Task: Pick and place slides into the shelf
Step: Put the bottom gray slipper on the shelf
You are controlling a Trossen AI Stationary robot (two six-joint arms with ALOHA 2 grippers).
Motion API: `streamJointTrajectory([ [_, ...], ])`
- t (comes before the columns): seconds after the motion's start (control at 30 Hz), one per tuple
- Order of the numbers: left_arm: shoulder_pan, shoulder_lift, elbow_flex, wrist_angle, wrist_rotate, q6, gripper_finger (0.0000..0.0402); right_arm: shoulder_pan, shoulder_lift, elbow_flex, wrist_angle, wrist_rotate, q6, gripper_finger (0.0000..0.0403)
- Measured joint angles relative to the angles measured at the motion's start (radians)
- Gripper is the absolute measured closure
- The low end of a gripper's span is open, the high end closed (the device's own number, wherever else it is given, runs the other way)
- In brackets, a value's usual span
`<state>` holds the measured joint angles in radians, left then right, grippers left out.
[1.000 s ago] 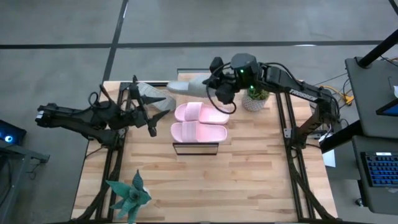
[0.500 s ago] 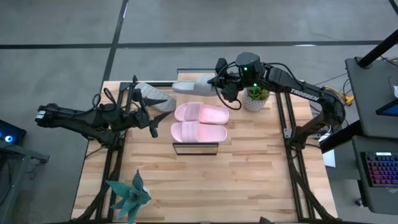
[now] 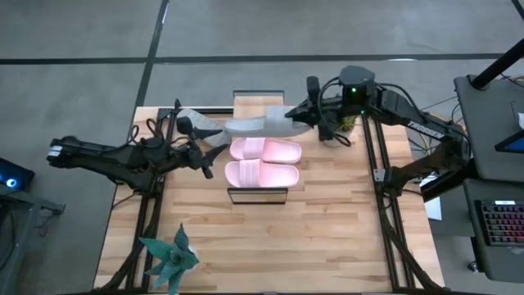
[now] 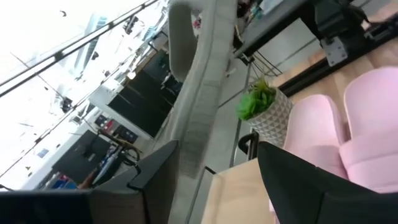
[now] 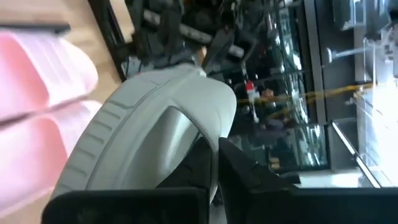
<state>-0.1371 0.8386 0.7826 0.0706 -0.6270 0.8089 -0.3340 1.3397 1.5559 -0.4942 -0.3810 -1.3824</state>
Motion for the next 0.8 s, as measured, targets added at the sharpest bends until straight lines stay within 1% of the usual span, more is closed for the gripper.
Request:
streamJointTrajectory([
  [0.1,0.0,0.022,0.002,0.035,0.0,0.016,0.0198,0.0,-0.005,-0.011,-0.017,-0.065,0.011,0.0395],
  [0.23,0.0,0.045,0.004,0.077,0.0,0.051,0.0198,0.006,0.005,-0.012,-0.023,-0.069,0.023,0.0395],
  [0.43,0.0,0.09,0.004,0.084,0.0,0.069,0.0198,0.006,0.021,-0.012,0.017,-0.068,0.032,0.0395],
  [0.57,0.0,0.13,0.004,0.103,0.0,0.119,0.0205,0.009,0.022,-0.012,0.03,-0.074,0.034,0.0395],
  [0.67,0.0,0.15,0.004,0.131,-0.008,0.171,0.0241,0.013,0.022,-0.012,0.029,-0.074,0.054,0.0395],
  [0.73,0.001,0.155,0.004,0.137,-0.011,0.21,0.0283,0.013,0.022,-0.012,0.029,-0.074,0.063,0.0395],
  [0.8,0.0,0.156,0.006,0.131,-0.012,0.227,0.0337,0.013,0.022,-0.012,0.031,-0.075,0.075,0.0395],
])
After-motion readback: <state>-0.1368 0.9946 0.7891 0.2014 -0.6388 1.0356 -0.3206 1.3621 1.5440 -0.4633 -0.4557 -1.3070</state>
